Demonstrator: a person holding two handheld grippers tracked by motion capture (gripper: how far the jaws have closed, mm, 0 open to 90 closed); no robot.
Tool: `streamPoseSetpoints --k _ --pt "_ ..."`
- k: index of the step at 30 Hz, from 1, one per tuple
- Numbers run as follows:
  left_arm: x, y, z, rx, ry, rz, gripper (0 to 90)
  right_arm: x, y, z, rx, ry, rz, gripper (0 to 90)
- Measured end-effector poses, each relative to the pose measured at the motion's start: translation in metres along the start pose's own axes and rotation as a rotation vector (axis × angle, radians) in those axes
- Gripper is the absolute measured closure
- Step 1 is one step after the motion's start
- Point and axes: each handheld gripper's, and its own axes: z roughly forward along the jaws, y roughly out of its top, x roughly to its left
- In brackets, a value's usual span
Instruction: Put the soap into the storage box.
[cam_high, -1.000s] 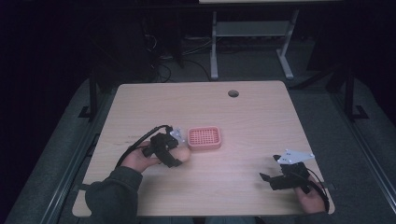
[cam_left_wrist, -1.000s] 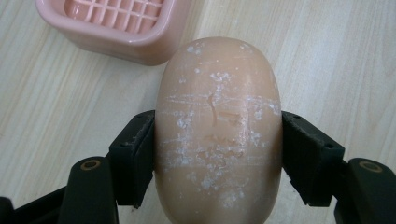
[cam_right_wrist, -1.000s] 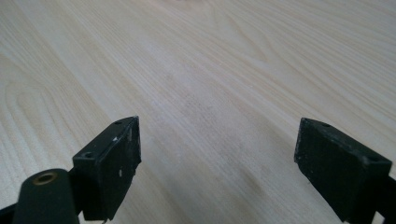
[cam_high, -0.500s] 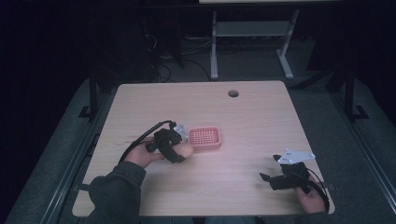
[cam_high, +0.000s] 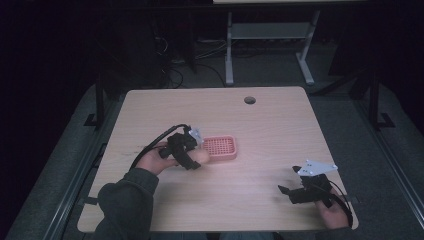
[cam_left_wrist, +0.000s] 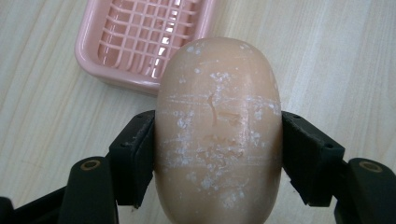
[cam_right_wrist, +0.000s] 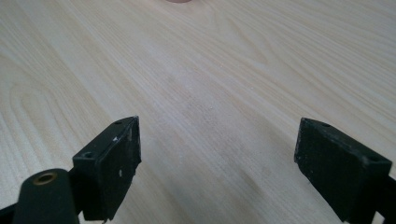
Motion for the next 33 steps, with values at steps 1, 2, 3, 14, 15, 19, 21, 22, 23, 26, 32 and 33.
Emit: streamPoseSetpoints --k 1,2,3,14,15,19,21,22,23,26,32,33 --pt "0.001 0.001 0.0 0.002 0.0 0.002 32.4 0.0 0.0 0.0 -0.001 0.0 0.001 14.1" --pt "0.001 0.001 0.0 -0.001 0.004 0.002 32.3 0.0 0.0 0.0 -0.001 0.0 0.001 14.1" --pt "0.002 0.002 0.0 -0.002 0.005 0.002 32.3 0.0 0.0 0.0 -0.001 0.0 0.002 14.1" --pt "0.008 0.012 0.002 0.002 0.005 0.005 32.3 0.0 0.0 -0.001 -0.004 0.0 0.004 14.1" --pt "0.009 0.013 0.002 0.005 0.003 0.005 32.3 -0.001 0.0 -0.001 -0.004 -0.001 0.005 14.2" --pt "0.011 0.017 0.002 -0.001 0.005 0.006 32.4 -0.001 0.0 -0.001 -0.007 -0.002 0.007 14.1" --pt "0.012 0.02 0.003 0.003 0.006 0.009 32.4 -0.001 0.0 -0.001 -0.009 -0.001 0.01 14.1" --pt "0.012 0.021 0.003 0.007 0.004 0.011 32.4 -0.001 0.0 -0.001 -0.01 0.0 0.01 14.1" --pt "0.013 0.022 0.003 0.004 0.007 0.014 32.3 -0.001 0.0 -0.001 -0.01 0.0 0.011 14.1" --pt "0.014 0.025 0.003 0.003 0.005 0.014 32.3 -0.001 0.0 -0.002 -0.01 -0.001 0.01 14.2" --pt "0.018 0.029 0.005 -0.006 -0.003 0.008 32.4 -0.002 -0.001 -0.002 -0.01 0.0 0.004 14.2" --pt "0.019 0.029 0.006 -0.003 -0.006 0.008 32.4 -0.002 -0.001 -0.001 -0.011 0.0 0.005 14.1"
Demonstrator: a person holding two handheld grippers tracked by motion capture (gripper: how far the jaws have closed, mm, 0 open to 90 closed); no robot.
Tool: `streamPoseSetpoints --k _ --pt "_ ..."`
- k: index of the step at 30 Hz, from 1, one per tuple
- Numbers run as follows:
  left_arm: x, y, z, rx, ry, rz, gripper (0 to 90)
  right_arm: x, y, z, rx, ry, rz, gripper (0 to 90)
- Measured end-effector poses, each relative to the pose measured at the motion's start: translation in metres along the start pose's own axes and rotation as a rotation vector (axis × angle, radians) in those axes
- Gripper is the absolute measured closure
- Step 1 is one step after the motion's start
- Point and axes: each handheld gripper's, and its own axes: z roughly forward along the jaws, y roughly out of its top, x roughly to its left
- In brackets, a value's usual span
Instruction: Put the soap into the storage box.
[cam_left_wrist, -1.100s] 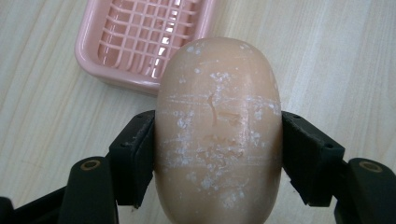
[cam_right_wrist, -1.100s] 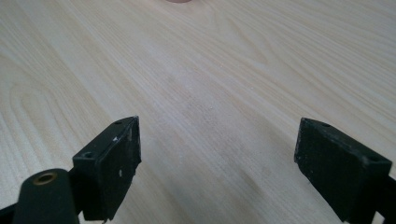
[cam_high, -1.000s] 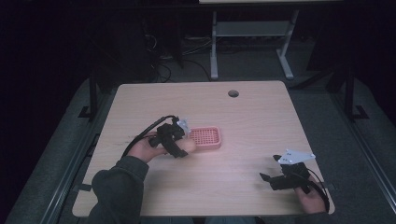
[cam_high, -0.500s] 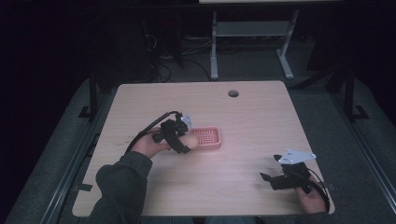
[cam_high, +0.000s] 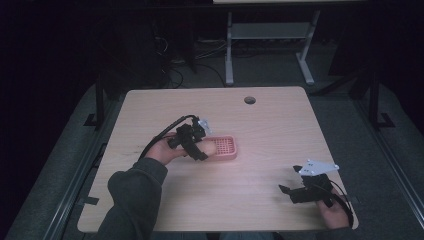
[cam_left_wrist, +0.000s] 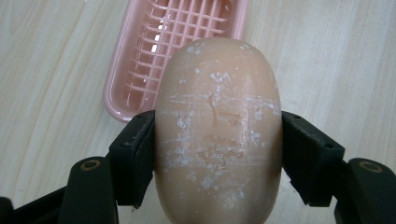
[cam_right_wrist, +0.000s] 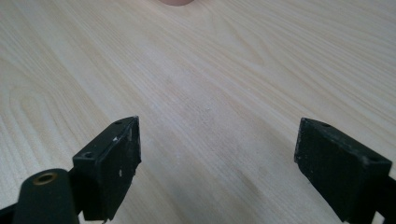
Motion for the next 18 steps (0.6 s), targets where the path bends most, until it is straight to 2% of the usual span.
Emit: streamPoseSetpoints --k 12,18 --pt "0.009 0.0 0.011 0.013 -0.016 -0.029 32.3 0.0 0.0 0.0 0.001 0.001 0.0 14.1" --pt "0.01 0.003 0.015 0.009 -0.02 -0.023 32.3 0.0 0.0 0.0 0.002 0.002 -0.002 14.1"
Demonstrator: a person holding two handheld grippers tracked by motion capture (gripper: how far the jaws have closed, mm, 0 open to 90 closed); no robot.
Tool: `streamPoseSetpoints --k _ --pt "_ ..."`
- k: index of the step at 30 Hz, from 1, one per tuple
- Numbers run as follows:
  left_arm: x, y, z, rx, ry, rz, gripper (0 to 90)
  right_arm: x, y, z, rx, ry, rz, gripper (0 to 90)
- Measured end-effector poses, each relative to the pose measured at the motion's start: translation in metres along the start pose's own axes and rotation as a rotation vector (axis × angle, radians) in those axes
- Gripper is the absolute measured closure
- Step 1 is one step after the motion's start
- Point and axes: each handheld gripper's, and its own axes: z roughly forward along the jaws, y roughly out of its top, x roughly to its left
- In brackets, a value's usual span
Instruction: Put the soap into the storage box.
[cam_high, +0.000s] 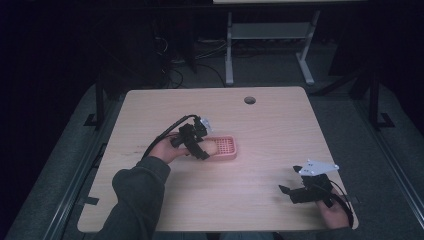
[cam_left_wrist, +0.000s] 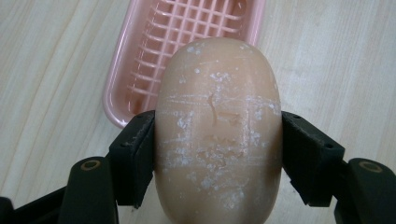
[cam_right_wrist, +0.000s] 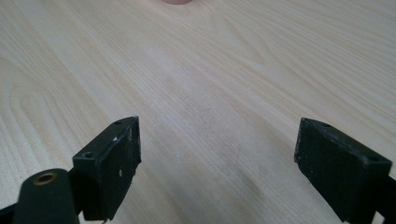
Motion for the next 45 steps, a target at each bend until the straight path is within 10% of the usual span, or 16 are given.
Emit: streamPoseSetpoints --k 45 --pt "0.012 0.046 0.019 0.029 -0.012 0.038 32.3 -0.002 -0.002 -0.002 -0.008 0.0 0.018 14.1"
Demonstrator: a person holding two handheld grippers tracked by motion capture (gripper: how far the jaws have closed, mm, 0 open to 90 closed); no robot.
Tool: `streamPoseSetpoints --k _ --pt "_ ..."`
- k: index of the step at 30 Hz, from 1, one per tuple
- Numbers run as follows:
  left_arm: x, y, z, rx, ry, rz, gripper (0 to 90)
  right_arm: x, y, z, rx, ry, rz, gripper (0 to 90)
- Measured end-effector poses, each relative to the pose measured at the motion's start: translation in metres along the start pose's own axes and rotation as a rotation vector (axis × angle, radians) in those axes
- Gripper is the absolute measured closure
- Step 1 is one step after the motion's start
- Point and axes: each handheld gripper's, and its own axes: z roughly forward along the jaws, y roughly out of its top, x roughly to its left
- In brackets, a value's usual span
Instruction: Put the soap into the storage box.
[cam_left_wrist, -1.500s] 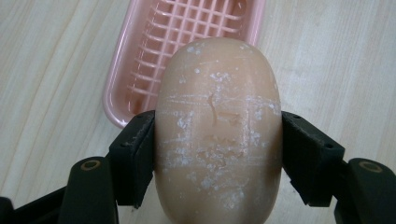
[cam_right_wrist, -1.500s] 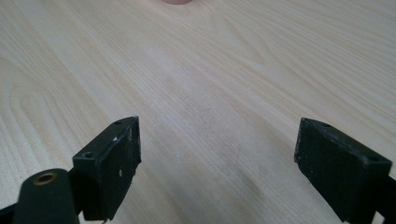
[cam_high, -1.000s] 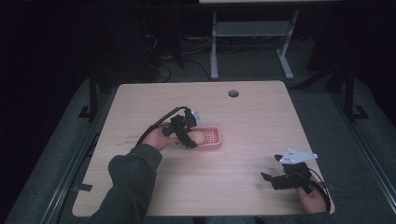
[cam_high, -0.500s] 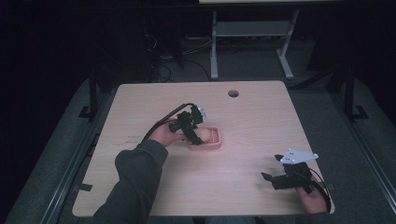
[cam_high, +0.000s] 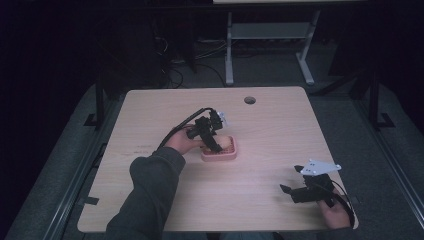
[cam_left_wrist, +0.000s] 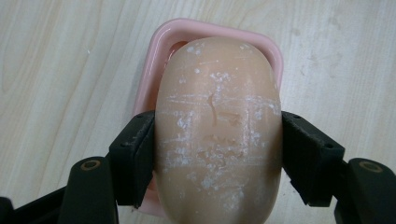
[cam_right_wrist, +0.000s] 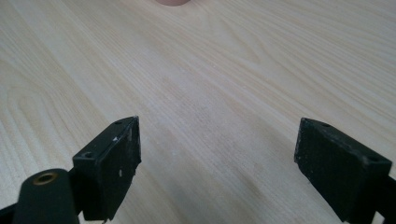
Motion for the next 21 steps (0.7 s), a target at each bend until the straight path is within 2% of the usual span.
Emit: streamPoseSetpoints --k 7,21 --pt "0.001 0.001 0.005 0.017 0.01 0.009 32.3 0.0 0.0 0.0 0.0 0.001 0.001 14.1" --pt "0.001 0.003 0.012 0.019 0.014 0.001 32.2 0.0 0.0 0.0 0.002 0.002 -0.005 14.1"
